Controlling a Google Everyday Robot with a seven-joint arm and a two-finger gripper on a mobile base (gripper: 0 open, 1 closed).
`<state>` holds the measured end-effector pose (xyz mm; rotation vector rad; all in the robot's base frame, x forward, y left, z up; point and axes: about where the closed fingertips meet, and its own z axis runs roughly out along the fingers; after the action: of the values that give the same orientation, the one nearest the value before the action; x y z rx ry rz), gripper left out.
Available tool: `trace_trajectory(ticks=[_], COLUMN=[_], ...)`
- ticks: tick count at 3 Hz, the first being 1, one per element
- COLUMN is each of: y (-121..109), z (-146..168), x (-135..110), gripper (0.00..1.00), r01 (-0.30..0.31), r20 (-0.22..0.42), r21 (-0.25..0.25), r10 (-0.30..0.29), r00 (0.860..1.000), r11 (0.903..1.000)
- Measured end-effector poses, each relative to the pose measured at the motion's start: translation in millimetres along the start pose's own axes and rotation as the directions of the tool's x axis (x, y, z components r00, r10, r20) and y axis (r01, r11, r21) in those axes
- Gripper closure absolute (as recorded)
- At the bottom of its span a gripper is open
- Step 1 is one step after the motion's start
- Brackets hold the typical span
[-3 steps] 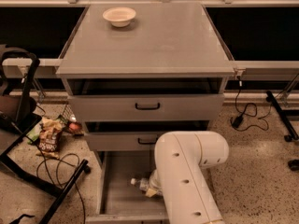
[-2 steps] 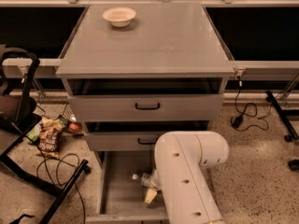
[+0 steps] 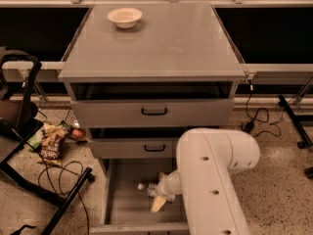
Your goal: Place blue plastic bottle into bottom drawer
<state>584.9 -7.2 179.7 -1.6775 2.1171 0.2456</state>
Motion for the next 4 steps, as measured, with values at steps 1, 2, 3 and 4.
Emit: trace_trajectory(ticks=[1, 2, 3, 4], y=[-7, -31, -50, -50], z=[-68, -151, -195, -195], x=[-26, -60, -85, -85], gripper=[0.0, 0.0, 0.0, 0.0], r01=[0.041, 0.072, 0.101, 0.101], r20=[0.014, -0.032, -0.033, -0.033], r21=[0.036, 0.121, 0.219, 0.219], r10=[-0.041, -0.068, -0.096, -0.096], r00=[0.999, 0.997, 0.995, 0.995], r11=[0.9985, 0.9901, 0.9704, 0.9704])
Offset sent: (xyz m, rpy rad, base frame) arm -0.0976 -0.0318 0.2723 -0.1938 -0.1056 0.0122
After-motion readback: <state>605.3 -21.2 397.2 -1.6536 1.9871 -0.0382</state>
